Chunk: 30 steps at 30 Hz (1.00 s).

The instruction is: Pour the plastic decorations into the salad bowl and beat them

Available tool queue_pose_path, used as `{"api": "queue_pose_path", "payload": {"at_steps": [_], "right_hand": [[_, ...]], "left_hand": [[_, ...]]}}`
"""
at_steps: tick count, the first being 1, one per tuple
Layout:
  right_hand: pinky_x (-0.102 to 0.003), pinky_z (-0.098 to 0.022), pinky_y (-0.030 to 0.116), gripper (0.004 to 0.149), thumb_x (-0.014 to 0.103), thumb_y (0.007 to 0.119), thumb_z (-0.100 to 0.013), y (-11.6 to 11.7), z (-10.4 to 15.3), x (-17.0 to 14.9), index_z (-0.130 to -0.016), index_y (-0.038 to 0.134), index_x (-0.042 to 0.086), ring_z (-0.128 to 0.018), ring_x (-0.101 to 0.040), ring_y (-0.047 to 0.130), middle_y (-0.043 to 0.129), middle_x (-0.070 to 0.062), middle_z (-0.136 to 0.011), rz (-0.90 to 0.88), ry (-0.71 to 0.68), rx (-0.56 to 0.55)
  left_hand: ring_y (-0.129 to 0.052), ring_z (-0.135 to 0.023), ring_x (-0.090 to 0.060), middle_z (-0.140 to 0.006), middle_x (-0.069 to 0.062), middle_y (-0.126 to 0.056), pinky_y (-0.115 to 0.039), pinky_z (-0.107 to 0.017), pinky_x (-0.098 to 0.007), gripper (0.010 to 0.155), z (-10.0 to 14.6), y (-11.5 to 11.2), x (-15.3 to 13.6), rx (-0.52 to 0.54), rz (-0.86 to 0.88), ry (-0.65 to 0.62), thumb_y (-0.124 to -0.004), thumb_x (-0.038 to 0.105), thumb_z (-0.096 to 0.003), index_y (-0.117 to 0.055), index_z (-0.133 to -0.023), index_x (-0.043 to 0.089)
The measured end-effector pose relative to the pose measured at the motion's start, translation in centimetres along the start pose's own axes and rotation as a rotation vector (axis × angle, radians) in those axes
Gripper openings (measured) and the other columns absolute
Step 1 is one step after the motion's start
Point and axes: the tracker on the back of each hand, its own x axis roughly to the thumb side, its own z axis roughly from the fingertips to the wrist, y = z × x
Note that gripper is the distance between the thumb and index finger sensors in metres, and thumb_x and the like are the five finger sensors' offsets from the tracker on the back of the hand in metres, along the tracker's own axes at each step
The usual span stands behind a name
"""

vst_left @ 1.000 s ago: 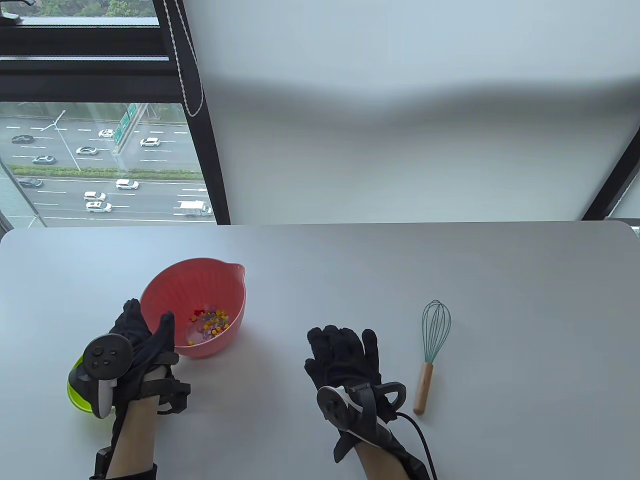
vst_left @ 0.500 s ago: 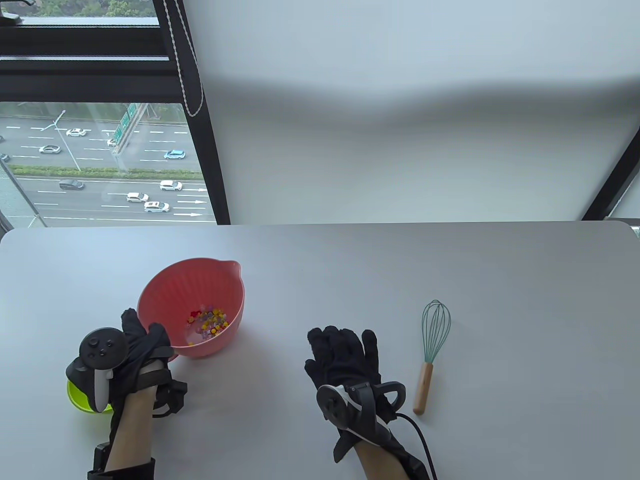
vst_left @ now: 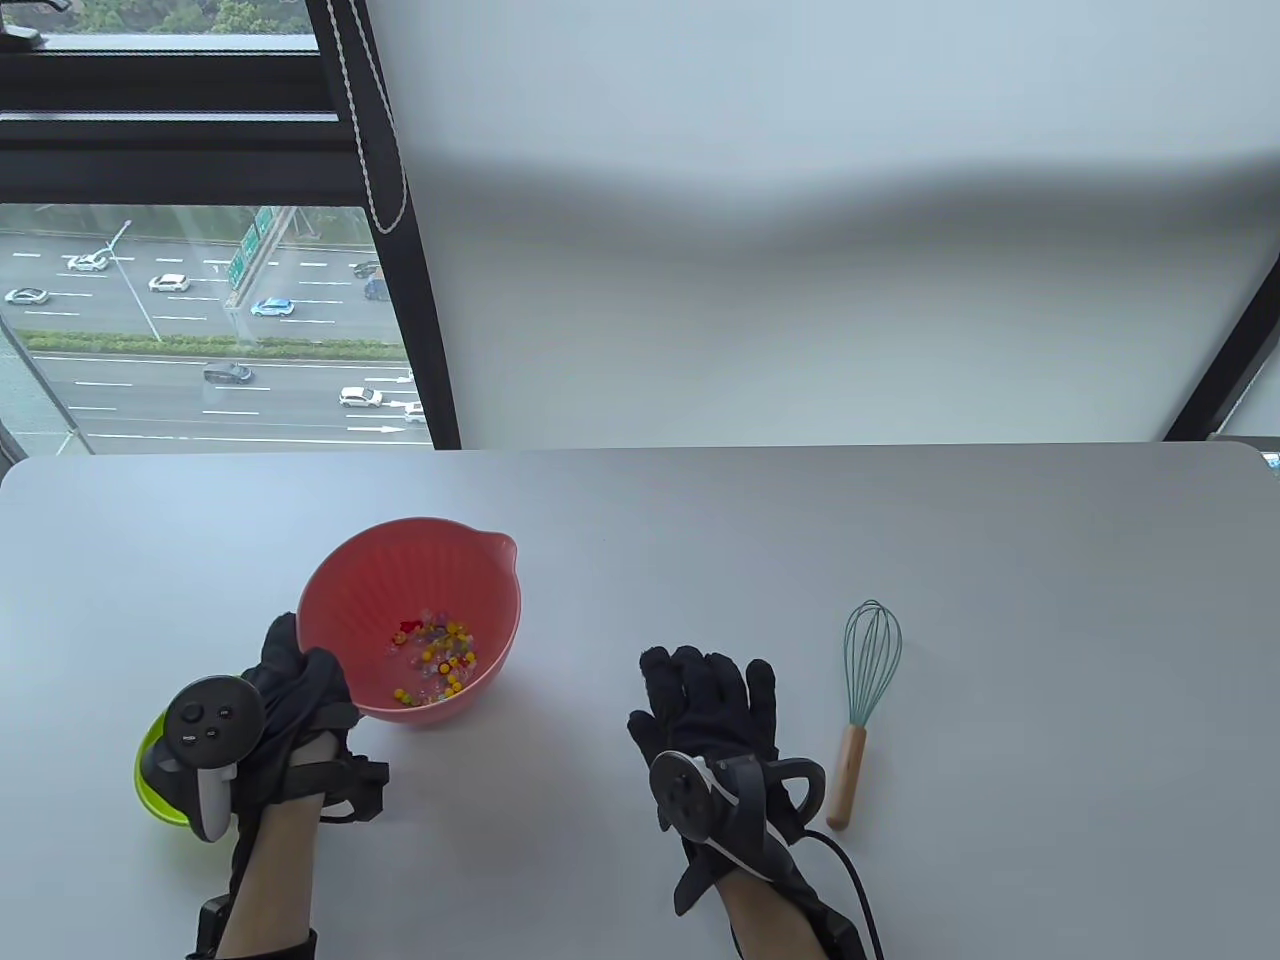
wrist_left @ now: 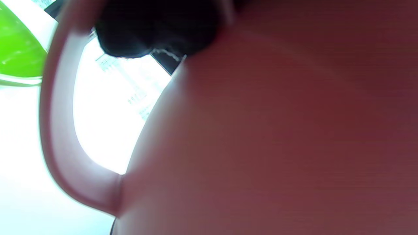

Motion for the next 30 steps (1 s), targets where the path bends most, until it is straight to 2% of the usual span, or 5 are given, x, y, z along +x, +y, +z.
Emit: {"api": "queue_pose_path", "payload": {"at_steps": [4, 10, 21, 25, 30], "right_hand": [[-0.059, -0.077, 0.032, 0.066, 0.06, 0.069, -0.055, -0.2, -0.1, -0.7, -0.111, 0.046, 0.035, -0.099, -0.031, 0.06, 0.056, 0.003, -0.113, 0.0, 0.033, -0.002], [-0.059, -0.077, 0.031, 0.066, 0.06, 0.069, -0.055, -0.3, -0.4, -2.3, -0.111, 0.046, 0.035, -0.099, -0.033, 0.059, 0.056, 0.002, -0.113, 0.006, 0.106, 0.008], [-0.059, -0.076, 0.03, 0.065, 0.058, 0.07, -0.055, -0.1, -0.5, -4.4, -0.111, 0.047, 0.034, -0.099, -0.034, 0.059, 0.056, 0.0, -0.113, 0.002, 0.201, 0.025], [-0.059, -0.076, 0.03, 0.065, 0.058, 0.07, -0.055, -0.1, -0.6, -5.2, -0.111, 0.047, 0.034, -0.099, -0.035, 0.059, 0.056, 0.0, -0.113, 0.014, 0.234, 0.03], [-0.059, -0.076, 0.029, 0.068, 0.059, 0.071, -0.055, -0.3, -0.7, -7.0, -0.112, 0.046, 0.032, -0.098, -0.036, 0.058, 0.059, -0.002, -0.111, 0.051, 0.347, 0.082]], "left_hand": [[-0.087, -0.058, -0.037, -0.056, -0.013, -0.088, -0.058, -0.068, -0.06, 0.059, 0.7, 0.3, 1.2, -0.064, 0.112, -0.062, -0.07, 0.037, -0.0538, -0.067, -0.101, 0.002], [-0.088, -0.057, -0.036, -0.056, -0.012, -0.089, -0.059, -0.068, -0.06, 0.058, 1.7, -0.2, 3.0, -0.148, 0.144, -0.175, -0.071, 0.038, -0.0535, -0.069, -0.1, 0.003], [-0.088, -0.057, -0.035, -0.054, -0.012, -0.09, -0.06, -0.068, -0.059, 0.058, 2.7, -4.2, 3.9, -0.464, 0.232, -0.295, -0.072, 0.039, -0.0532, -0.071, -0.099, 0.004], [-0.089, -0.056, -0.034, -0.053, -0.011, -0.09, -0.061, -0.068, -0.059, 0.058, 3.0, -5.6, 4.0, -0.536, 0.258, -0.301, -0.072, 0.04, -0.0528, -0.072, -0.098, 0.005], [-0.089, -0.056, -0.033, -0.054, -0.009, -0.09, -0.062, -0.068, -0.058, 0.058, 3.2, -7.5, 3.3, -0.606, 0.287, -0.324, -0.072, 0.043, -0.0529, -0.072, -0.099, 0.007]]}}
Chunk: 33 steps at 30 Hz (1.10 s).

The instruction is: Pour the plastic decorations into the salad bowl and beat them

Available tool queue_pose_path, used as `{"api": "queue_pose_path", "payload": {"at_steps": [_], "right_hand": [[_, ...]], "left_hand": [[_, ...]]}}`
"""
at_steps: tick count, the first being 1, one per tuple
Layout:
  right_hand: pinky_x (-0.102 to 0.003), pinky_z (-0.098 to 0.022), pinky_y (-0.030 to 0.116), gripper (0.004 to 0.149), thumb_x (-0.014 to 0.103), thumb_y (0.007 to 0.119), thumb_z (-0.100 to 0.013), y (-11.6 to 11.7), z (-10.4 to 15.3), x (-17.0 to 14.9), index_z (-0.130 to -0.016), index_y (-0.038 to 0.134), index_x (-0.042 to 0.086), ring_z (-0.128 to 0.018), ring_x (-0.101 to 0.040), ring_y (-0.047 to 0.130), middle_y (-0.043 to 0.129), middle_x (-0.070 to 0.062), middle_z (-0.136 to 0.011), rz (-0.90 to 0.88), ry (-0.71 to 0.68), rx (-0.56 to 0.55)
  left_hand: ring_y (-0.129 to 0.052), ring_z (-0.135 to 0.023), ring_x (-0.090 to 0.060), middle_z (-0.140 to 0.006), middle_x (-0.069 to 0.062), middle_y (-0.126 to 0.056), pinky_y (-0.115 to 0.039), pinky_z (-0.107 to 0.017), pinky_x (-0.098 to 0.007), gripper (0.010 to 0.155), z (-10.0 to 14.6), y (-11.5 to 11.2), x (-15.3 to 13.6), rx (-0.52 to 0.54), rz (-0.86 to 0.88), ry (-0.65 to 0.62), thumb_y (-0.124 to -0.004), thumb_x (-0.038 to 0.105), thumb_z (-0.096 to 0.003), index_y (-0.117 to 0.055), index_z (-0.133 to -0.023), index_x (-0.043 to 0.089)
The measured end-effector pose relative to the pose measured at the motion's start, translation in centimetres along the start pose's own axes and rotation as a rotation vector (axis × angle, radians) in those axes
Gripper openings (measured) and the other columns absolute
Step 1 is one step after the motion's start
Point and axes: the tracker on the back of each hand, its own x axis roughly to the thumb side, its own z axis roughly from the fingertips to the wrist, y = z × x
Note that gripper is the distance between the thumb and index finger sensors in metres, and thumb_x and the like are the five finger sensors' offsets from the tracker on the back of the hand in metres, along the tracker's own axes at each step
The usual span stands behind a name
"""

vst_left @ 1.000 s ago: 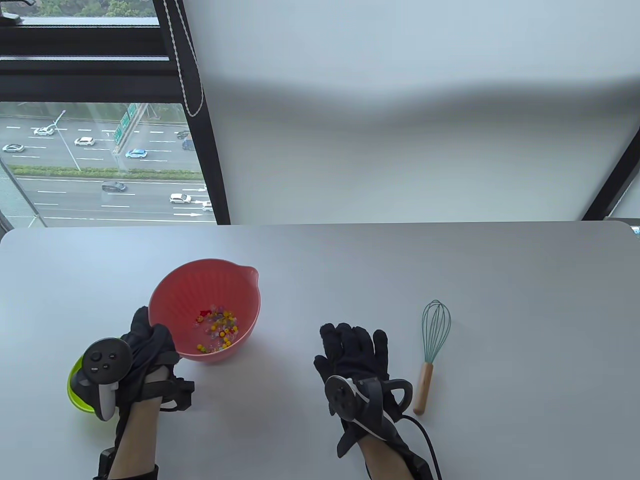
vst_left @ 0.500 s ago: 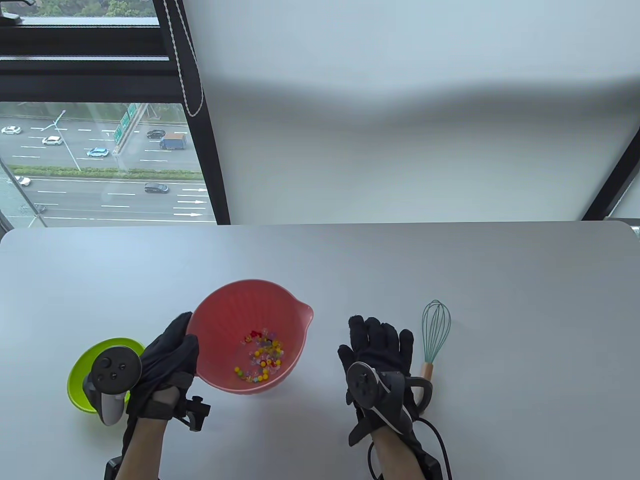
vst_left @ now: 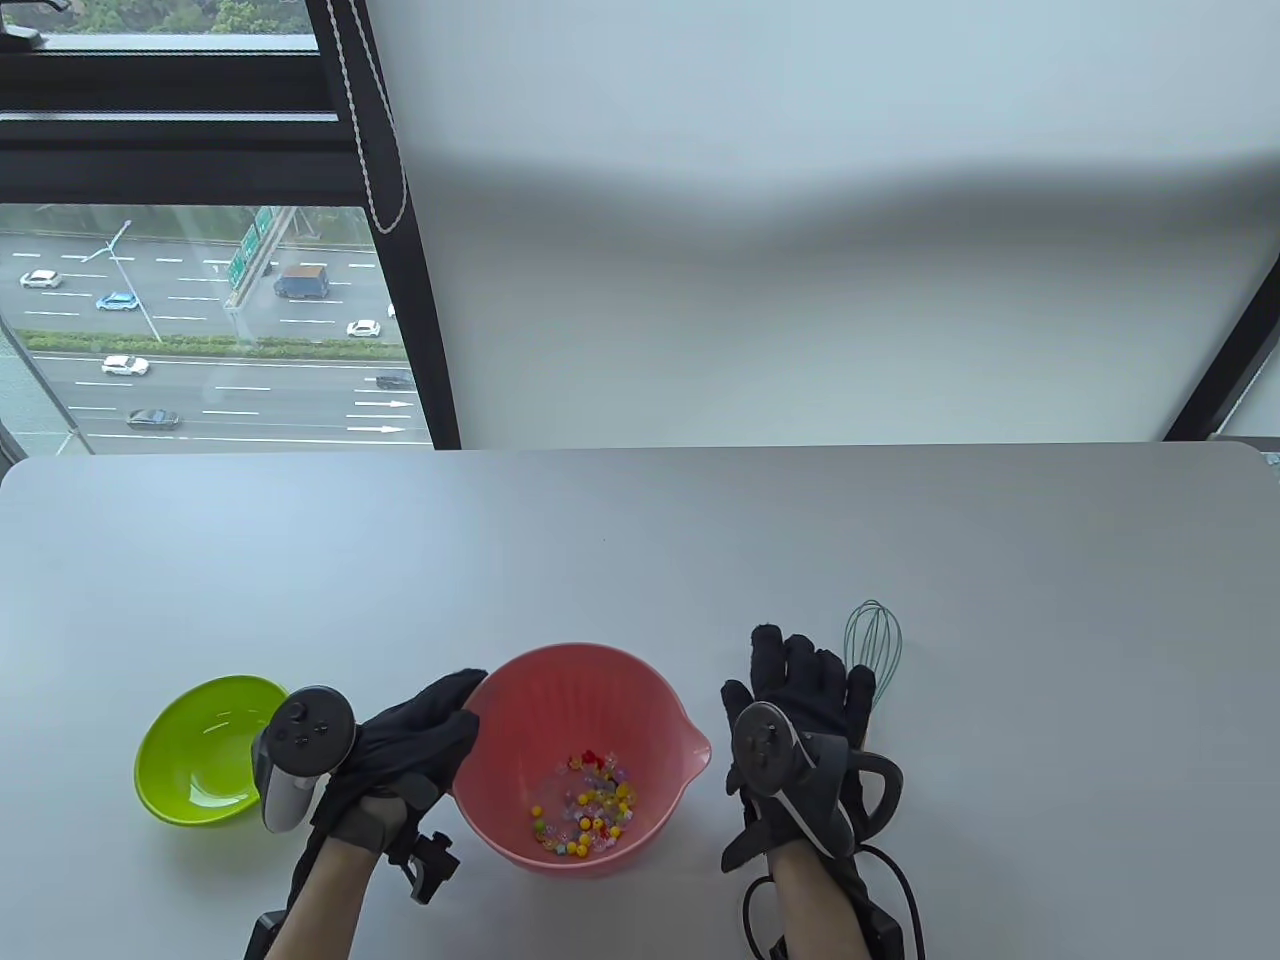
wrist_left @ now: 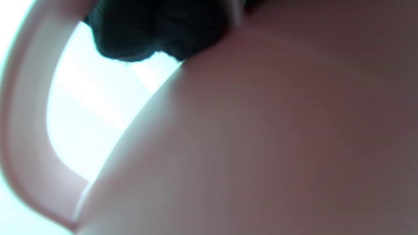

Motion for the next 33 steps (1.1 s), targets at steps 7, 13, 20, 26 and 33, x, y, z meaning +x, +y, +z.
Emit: {"api": "queue_pose_path", "payload": {"at_steps": [7, 13, 20, 26, 33], "right_hand": [[-0.059, -0.075, 0.031, 0.074, 0.062, 0.073, -0.054, 0.8, -1.0, -2.7, -0.114, 0.044, 0.029, -0.092, -0.038, 0.066, 0.072, -0.003, -0.1, 0.122, 0.246, 0.238], [-0.059, -0.075, 0.031, 0.083, 0.064, 0.076, -0.053, 1.9, -1.2, -4.1, -0.115, 0.035, 0.027, -0.089, -0.037, 0.068, 0.075, -0.002, -0.093, 0.174, 0.366, 0.396], [-0.06, -0.073, 0.037, 0.097, 0.06, 0.085, -0.048, 3.3, -1.2, -4.6, -0.111, 0.023, 0.019, -0.077, -0.036, 0.078, 0.083, 0.0, -0.081, 0.181, 0.371, 0.627], [-0.059, -0.072, 0.042, 0.095, 0.052, 0.087, -0.05, 3.5, -1.2, -4.2, -0.11, 0.023, 0.015, -0.071, -0.034, 0.082, 0.085, 0.0, -0.077, 0.135, 0.339, 0.654], [-0.057, -0.074, 0.04, 0.082, 0.052, 0.079, -0.054, 2.3, -1.2, -3.6, -0.111, 0.028, 0.024, -0.077, -0.031, 0.078, 0.082, 0.002, -0.081, 0.029, 0.281, 0.35]], "left_hand": [[-0.09, -0.058, -0.032, -0.055, -0.006, -0.091, -0.062, -0.068, -0.058, 0.061, 0.4, -0.1, -1.4, 0.018, 0.055, -0.012, -0.067, 0.051, -0.0546, -0.074, -0.098, 0.009], [-0.089, -0.059, -0.032, -0.056, -0.005, -0.09, -0.061, -0.069, -0.058, 0.062, 0.4, -0.2, -1.5, 0.023, 0.052, -0.022, -0.065, 0.053, -0.055, -0.074, -0.099, 0.009], [-0.09, -0.059, -0.032, -0.056, -0.005, -0.091, -0.061, -0.069, -0.058, 0.061, 0.6, -0.1, -1.6, 0.087, 0.058, -0.047, -0.063, 0.054, -0.0551, -0.076, -0.097, 0.011], [-0.09, -0.06, -0.032, -0.056, -0.005, -0.091, -0.061, -0.069, -0.058, 0.061, 0.6, -0.2, -1.5, 0.085, 0.061, -0.047, -0.062, 0.054, -0.0554, -0.076, -0.097, 0.011], [-0.09, -0.06, -0.032, -0.056, -0.005, -0.091, -0.061, -0.069, -0.058, 0.061, 0.7, -0.2, -1.5, 0.089, 0.066, -0.049, -0.062, 0.054, -0.0556, -0.076, -0.097, 0.011]]}}
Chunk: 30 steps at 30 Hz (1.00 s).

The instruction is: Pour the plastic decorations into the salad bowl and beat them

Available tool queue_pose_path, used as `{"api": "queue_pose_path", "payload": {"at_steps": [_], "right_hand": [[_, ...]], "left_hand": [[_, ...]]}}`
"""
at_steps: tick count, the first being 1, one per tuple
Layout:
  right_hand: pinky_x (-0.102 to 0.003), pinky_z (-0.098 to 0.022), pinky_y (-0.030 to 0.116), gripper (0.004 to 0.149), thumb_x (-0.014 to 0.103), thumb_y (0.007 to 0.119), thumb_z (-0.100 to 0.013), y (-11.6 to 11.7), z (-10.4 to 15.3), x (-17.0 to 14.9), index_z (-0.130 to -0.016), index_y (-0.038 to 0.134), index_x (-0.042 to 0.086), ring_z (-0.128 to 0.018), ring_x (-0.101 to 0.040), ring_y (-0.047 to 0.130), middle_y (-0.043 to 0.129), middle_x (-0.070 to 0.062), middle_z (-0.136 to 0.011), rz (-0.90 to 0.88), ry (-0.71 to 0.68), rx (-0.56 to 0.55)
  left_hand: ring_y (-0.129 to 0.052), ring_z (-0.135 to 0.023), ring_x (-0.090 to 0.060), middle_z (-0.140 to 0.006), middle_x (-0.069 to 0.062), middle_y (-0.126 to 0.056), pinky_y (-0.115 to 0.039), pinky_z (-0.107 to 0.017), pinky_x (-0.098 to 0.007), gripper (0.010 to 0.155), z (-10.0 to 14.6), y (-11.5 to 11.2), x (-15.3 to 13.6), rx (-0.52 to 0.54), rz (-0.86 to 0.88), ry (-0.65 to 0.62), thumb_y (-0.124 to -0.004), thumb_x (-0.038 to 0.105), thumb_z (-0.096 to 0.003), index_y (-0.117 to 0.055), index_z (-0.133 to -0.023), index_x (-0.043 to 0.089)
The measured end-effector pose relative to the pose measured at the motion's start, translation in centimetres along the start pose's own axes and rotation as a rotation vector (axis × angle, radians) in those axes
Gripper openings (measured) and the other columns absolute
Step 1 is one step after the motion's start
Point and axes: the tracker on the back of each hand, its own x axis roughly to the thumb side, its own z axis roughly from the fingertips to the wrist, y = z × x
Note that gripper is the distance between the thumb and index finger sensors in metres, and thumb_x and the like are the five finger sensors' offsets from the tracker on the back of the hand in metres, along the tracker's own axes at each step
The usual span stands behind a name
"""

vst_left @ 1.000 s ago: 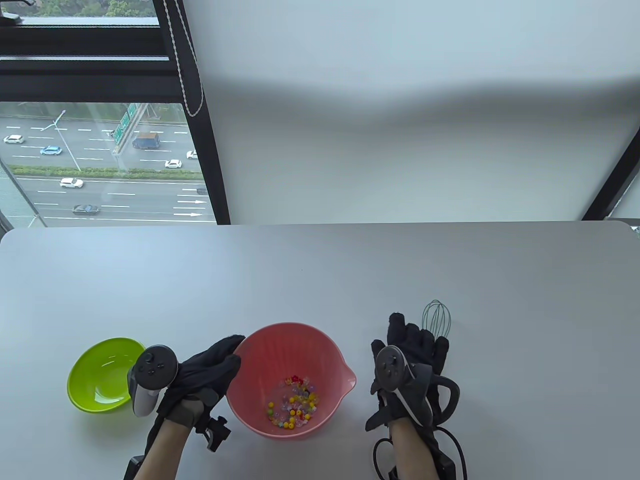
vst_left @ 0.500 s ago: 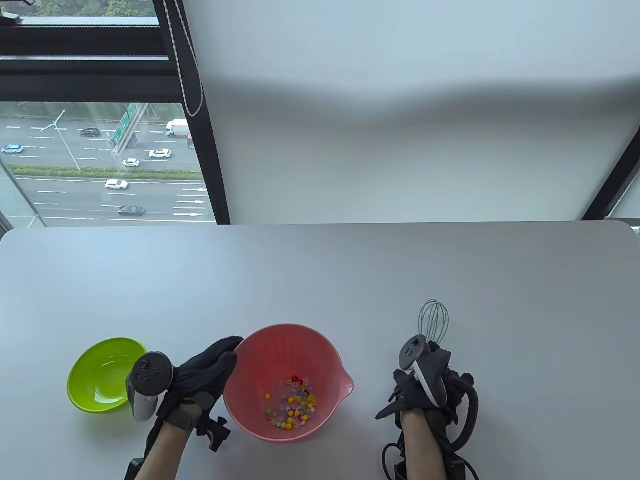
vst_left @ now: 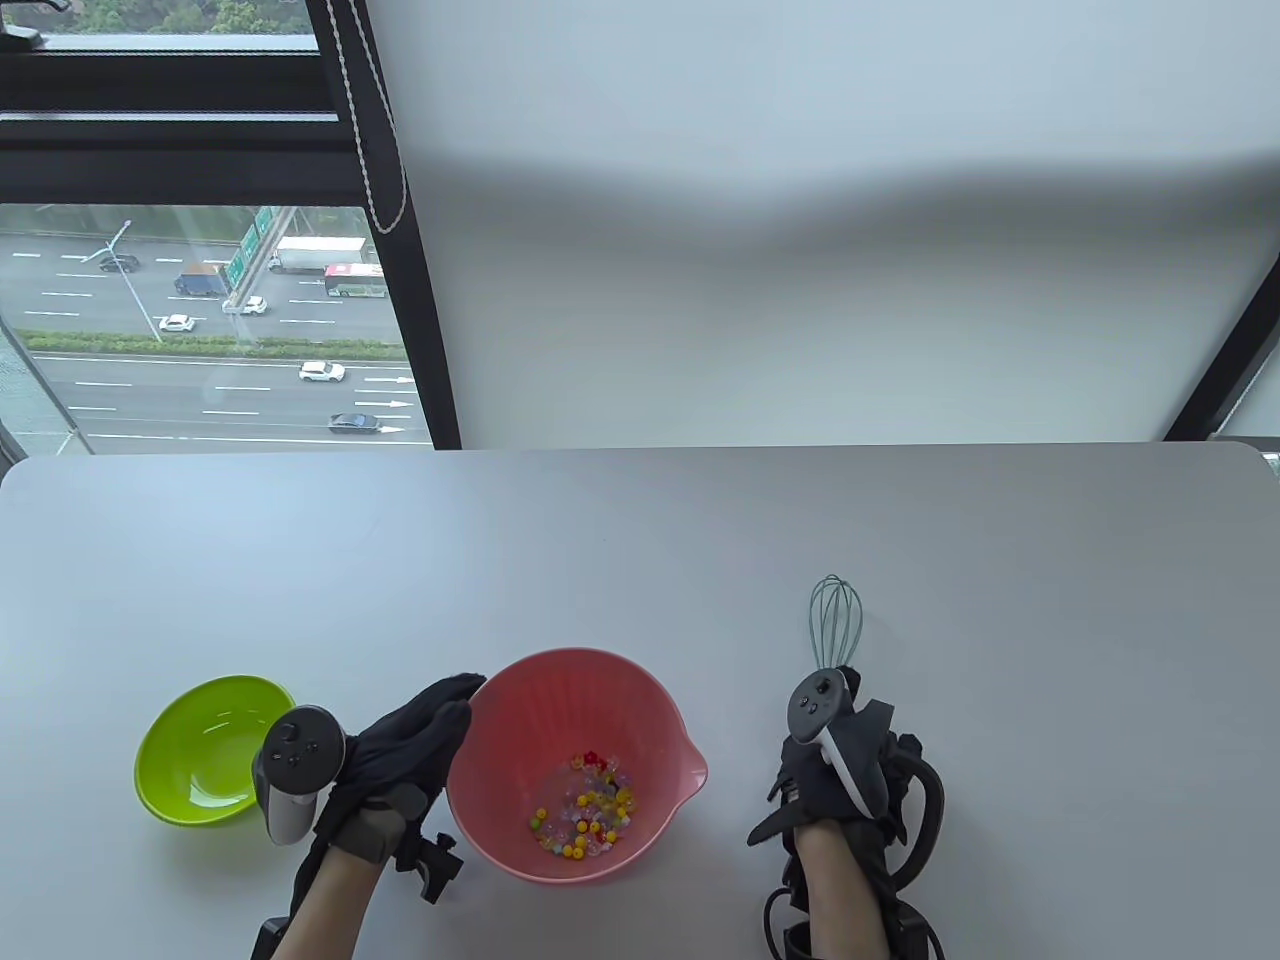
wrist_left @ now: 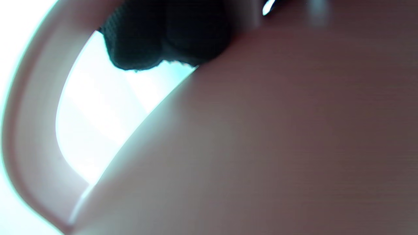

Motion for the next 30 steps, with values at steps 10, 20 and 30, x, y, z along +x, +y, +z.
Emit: {"api": "queue_pose_path", "payload": {"at_steps": [10, 20, 30], "right_hand": [[-0.054, -0.078, 0.044, 0.059, 0.054, 0.058, -0.059, -0.8, 2.3, 1.3, -0.111, 0.04, 0.032, -0.088, -0.023, 0.073, 0.073, 0.01, -0.092, -0.445, -0.344, -0.313], [-0.049, -0.079, 0.051, 0.042, 0.058, 0.055, -0.06, -3.5, 5.1, 1.9, -0.097, 0.059, 0.039, -0.084, -0.016, 0.081, 0.08, 0.018, -0.085, -0.834, -0.584, -0.477], [-0.047, -0.079, 0.053, 0.041, 0.065, 0.061, -0.058, -3.7, 5.6, 2.1, -0.09, 0.069, 0.041, -0.077, -0.012, 0.086, 0.085, 0.021, -0.075, -0.956, -0.66, -0.428]], "left_hand": [[-0.09, -0.059, -0.032, -0.056, -0.004, -0.091, -0.062, -0.069, -0.058, 0.061, 0.0, 0.0, 0.0, 0.008, -0.004, -0.003, -0.061, 0.054, -0.0557, -0.076, -0.096, 0.011], [-0.09, -0.059, -0.032, -0.055, -0.004, -0.091, -0.062, -0.068, -0.058, 0.062, 0.1, -0.1, 0.0, 0.01, -0.011, 0.001, -0.06, 0.055, -0.0559, -0.077, -0.096, 0.011], [-0.09, -0.058, -0.031, -0.055, -0.004, -0.091, -0.062, -0.068, -0.058, 0.062, 0.1, -0.2, -0.1, 0.012, -0.012, 0.002, -0.06, 0.055, -0.056, -0.077, -0.096, 0.011]]}}
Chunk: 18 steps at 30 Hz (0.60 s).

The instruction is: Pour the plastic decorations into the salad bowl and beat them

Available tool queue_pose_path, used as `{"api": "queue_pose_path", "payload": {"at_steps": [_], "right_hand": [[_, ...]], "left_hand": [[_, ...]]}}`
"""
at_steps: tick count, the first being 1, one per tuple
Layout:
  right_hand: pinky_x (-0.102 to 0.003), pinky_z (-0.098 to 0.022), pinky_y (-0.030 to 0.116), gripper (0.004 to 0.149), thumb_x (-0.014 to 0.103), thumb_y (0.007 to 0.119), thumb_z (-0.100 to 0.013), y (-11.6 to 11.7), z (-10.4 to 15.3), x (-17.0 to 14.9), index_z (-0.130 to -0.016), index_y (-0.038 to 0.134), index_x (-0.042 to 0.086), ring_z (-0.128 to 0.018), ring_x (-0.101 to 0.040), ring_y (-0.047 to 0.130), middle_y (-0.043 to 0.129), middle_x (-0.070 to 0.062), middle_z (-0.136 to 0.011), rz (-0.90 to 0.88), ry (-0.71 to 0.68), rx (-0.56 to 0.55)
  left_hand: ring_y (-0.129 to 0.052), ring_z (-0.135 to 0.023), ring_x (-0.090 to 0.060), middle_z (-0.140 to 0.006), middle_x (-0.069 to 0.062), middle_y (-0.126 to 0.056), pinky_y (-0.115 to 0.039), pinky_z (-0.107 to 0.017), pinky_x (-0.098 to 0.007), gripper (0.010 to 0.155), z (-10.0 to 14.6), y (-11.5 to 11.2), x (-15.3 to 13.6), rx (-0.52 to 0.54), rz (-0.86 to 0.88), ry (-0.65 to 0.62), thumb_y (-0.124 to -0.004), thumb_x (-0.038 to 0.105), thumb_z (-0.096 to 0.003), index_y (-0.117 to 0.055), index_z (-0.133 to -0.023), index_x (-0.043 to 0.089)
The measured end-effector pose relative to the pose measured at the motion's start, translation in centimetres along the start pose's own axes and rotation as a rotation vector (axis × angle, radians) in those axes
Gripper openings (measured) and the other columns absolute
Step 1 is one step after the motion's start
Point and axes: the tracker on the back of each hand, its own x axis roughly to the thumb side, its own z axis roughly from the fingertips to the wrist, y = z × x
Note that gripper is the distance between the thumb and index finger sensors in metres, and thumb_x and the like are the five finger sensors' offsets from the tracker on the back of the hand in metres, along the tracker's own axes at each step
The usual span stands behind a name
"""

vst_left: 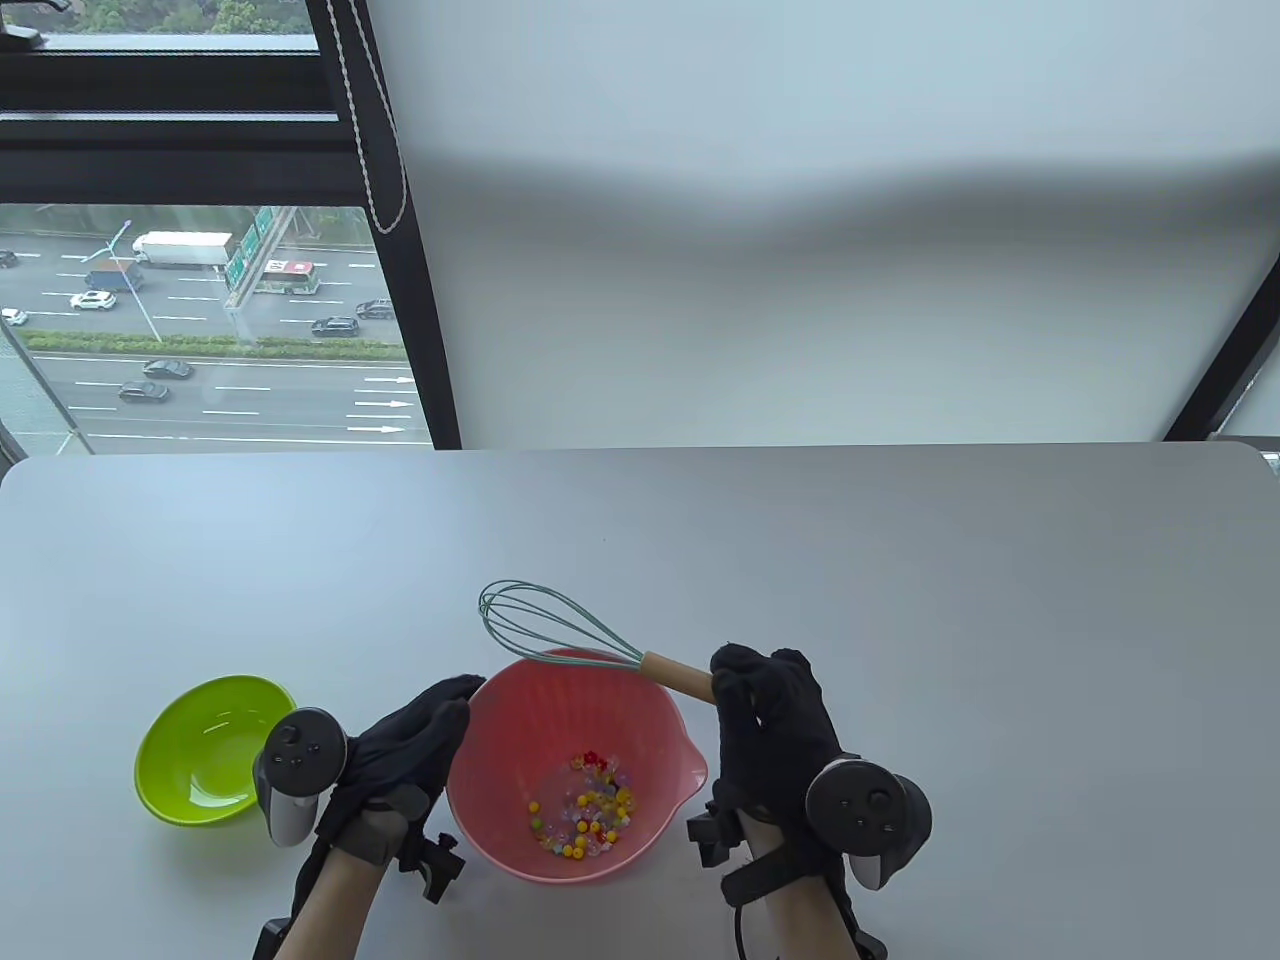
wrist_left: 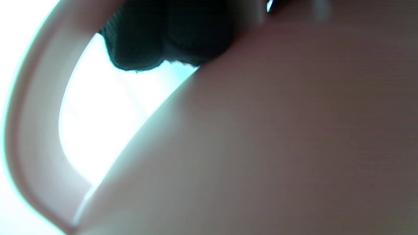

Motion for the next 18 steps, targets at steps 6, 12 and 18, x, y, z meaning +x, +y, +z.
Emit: {"api": "queue_pose_path", "payload": {"at_steps": [6, 12, 18], "right_hand": [[-0.048, -0.079, 0.054, 0.041, 0.067, 0.064, -0.057, 0.2, 0.1, 0.3, -0.088, 0.072, 0.041, -0.075, -0.012, 0.087, 0.087, 0.021, -0.071, 0.02, -0.031, 0.008], [-0.048, -0.078, 0.054, 0.042, 0.067, 0.064, -0.057, 1.3, 0.7, 1.5, -0.089, 0.072, 0.042, -0.076, -0.013, 0.086, 0.086, 0.021, -0.073, 0.133, -0.124, -0.001], [-0.049, -0.078, 0.053, 0.045, 0.066, 0.061, -0.057, 1.4, 0.9, 1.6, -0.094, 0.068, 0.042, -0.079, -0.014, 0.084, 0.085, 0.02, -0.075, 0.197, -0.155, -0.015]], "left_hand": [[-0.09, -0.058, -0.031, -0.055, -0.004, -0.091, -0.063, -0.068, -0.058, 0.062, 0.0, 0.0, 0.0, 0.001, 0.0, 0.0, -0.06, 0.055, -0.056, -0.077, -0.096, 0.011], [-0.091, -0.058, -0.031, -0.055, -0.003, -0.091, -0.064, -0.067, -0.058, 0.062, 0.1, 0.0, -0.2, 0.004, 0.005, 0.007, -0.059, 0.056, -0.056, -0.077, -0.096, 0.012], [-0.091, -0.057, -0.03, -0.053, -0.003, -0.091, -0.064, -0.068, -0.058, 0.062, 0.1, 0.0, -0.3, 0.003, 0.021, 0.003, -0.059, 0.056, -0.0561, -0.077, -0.095, 0.012]]}}
